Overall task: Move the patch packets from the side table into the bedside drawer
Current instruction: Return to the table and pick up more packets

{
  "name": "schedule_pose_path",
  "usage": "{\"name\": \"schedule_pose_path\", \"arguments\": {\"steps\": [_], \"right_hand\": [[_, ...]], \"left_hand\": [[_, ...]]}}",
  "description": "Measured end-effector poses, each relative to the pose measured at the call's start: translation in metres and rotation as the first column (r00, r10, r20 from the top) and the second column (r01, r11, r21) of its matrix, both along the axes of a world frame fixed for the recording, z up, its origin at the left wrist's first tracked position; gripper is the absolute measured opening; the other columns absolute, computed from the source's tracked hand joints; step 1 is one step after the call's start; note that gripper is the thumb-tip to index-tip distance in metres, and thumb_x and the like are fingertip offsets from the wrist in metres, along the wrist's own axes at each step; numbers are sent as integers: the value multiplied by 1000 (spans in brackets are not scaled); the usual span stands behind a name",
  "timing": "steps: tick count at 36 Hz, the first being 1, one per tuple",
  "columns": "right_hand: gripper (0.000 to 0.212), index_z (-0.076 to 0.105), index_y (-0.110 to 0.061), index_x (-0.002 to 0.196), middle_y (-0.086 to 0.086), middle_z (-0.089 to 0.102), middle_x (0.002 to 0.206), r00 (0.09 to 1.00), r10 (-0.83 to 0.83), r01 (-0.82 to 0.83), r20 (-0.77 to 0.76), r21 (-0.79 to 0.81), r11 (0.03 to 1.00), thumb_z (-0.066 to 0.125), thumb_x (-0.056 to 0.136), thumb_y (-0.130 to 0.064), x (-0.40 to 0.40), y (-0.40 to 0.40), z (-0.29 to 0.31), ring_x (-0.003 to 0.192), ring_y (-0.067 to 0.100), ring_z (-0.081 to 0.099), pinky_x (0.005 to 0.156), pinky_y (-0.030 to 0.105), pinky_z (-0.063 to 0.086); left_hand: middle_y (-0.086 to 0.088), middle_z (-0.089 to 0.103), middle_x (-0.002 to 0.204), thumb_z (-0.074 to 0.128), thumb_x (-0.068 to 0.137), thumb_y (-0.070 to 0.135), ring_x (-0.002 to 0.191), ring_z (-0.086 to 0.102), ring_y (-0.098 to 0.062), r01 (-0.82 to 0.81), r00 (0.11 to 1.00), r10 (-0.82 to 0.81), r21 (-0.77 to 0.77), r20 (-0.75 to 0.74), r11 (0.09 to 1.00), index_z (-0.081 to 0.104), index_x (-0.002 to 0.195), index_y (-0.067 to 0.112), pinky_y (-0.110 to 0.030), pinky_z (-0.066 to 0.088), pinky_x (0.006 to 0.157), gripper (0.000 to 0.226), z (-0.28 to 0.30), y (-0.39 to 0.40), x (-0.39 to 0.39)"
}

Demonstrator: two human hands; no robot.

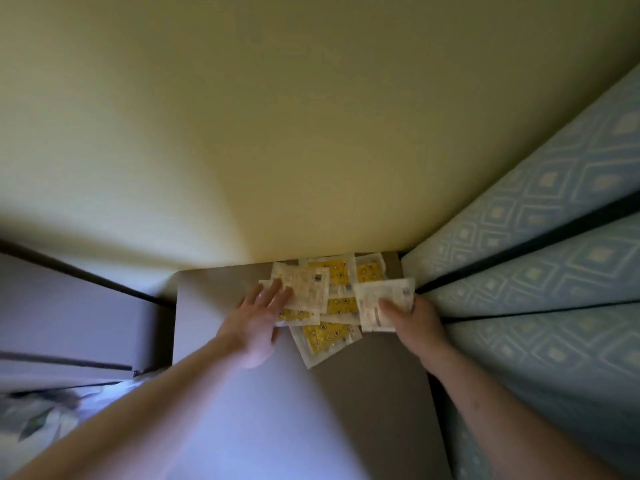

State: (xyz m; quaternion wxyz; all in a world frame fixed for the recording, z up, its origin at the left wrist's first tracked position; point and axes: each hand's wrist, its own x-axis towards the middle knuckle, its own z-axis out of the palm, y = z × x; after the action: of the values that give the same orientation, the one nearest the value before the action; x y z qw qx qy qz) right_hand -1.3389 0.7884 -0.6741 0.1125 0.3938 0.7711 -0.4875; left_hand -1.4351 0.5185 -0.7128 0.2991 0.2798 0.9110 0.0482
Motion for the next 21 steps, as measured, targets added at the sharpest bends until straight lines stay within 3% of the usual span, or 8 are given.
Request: {"name": "schedule_pose_path", "arguments": {"steps": [5, 9, 12, 15, 18, 21], "right_hand": [[33, 68, -16, 108, 4, 68, 110, 993, 60, -78, 97, 190, 979, 70, 87, -40, -50, 17, -34, 94, 23, 68, 78, 37, 59], [52, 64, -18, 113, 7, 51, 121, 967, 102, -179, 234, 335, 925, 82, 73, -46, -54, 14, -49, 106, 29, 60, 93, 47, 55], [52, 60, -20, 107, 5, 53, 118, 974, 36, -110, 224, 329, 938, 87, 69, -44, -47, 13, -45, 103, 28, 61, 89, 47, 57], [43, 54, -25, 97, 5, 60, 112, 978, 46, -108, 205, 302, 947, 87, 71, -37, -39, 14, -43, 95, 24, 64, 82, 44, 59], [49, 54, -24, 102, 4, 60, 114, 977, 76, -134, 197, 300, 945, 89, 69, -31, -36, 12, -41, 96, 23, 63, 81, 41, 58], [70, 52, -18, 125, 6, 59, 126, 986, 25, -62, 166, 220, 974, 91, 67, -23, -41, 12, -40, 108, 27, 63, 82, 35, 54]], "left_hand": [[10, -13, 166, 46, 102, 30, 155, -5, -22, -28, 999, 29, 66, -13, 997, -3, 159, 37, -39, 10, 127, 75, -9, -19, 20], [9, -5, 168, 48, 100, 30, 155, 3, -24, -30, 997, 35, 78, -62, 997, 3, 159, 36, -38, 14, 126, 74, -11, -25, 33], [5, 27, 163, 60, 91, 28, 148, 31, -30, -39, 990, 50, 85, -132, 996, 29, 155, 32, -40, 36, 117, 72, -12, -33, 42], [4, 58, 135, 69, 81, 33, 130, 51, -29, -27, 975, 45, 84, -218, 996, 55, 136, 27, -40, 51, 100, 57, -15, -39, 43], [5, 64, 113, 67, 81, 40, 119, 55, -25, -62, 955, 102, 150, -279, 987, 66, 113, 28, -36, 51, 95, 34, -8, -33, 36], [4, 59, 122, 71, 81, 44, 115, 56, -23, -124, 950, 171, 190, -260, 974, 61, 121, 25, -34, 51, 94, 45, -1, -19, 24]]}}
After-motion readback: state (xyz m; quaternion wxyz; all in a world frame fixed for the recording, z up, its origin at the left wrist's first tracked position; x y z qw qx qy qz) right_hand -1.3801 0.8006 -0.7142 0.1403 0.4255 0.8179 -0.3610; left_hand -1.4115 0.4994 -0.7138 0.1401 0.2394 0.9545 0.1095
